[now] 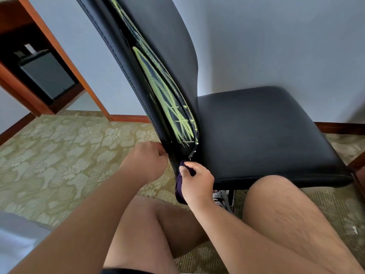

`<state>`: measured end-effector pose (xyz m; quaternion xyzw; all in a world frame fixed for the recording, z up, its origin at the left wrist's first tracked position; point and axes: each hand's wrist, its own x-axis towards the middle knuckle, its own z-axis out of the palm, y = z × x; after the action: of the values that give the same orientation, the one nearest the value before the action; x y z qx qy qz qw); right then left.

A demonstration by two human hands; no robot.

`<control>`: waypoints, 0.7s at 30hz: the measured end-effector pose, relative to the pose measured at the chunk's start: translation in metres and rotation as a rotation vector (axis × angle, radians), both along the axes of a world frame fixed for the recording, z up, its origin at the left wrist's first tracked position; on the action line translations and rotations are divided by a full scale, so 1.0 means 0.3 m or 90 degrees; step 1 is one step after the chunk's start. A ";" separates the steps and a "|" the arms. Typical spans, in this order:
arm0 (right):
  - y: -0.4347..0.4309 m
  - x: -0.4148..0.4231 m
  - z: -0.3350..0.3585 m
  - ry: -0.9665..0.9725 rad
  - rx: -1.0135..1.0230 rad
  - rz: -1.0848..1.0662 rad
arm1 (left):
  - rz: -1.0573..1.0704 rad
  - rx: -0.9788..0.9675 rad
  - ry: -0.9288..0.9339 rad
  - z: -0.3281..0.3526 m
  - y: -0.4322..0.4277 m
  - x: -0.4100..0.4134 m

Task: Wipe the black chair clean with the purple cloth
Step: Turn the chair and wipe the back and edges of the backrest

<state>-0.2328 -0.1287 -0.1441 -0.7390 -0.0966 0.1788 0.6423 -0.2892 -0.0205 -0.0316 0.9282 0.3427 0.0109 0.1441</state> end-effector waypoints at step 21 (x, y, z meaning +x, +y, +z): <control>-0.096 0.008 -0.001 0.099 0.019 0.028 | -0.052 0.021 -0.013 -0.006 -0.082 -0.017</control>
<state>-0.2305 -0.1573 -0.1445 -0.7109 -0.0653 0.2482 0.6547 -0.2942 -0.0451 -0.0335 0.9436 0.3028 0.0204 0.1327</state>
